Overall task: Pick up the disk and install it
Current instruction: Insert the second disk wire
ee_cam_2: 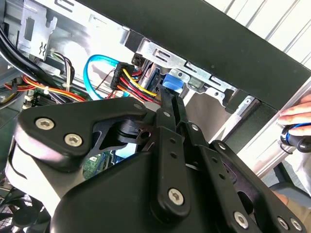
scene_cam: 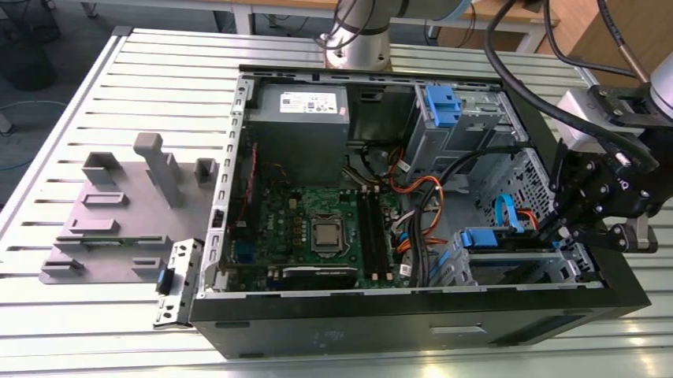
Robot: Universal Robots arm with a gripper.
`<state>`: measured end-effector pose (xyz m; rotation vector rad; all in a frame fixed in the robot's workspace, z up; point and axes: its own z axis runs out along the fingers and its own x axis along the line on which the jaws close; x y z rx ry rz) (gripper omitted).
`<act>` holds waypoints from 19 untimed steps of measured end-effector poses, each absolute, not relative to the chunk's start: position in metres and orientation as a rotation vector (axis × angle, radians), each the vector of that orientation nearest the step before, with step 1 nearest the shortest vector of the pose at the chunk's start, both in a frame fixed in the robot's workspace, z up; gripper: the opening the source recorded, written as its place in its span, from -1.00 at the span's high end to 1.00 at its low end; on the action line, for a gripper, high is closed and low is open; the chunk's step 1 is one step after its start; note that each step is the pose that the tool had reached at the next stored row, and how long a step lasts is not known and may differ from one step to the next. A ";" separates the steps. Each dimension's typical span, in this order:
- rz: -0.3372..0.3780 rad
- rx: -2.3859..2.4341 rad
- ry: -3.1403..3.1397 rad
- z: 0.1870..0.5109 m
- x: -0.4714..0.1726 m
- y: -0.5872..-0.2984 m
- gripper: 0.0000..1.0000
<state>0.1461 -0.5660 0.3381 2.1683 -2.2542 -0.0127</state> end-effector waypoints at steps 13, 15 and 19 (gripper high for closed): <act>-0.012 2.168 -2.254 0.336 0.146 -0.566 0.53; -0.013 2.168 -2.254 0.335 0.145 -0.566 0.53; -0.013 2.168 -2.254 0.335 0.145 -0.566 0.53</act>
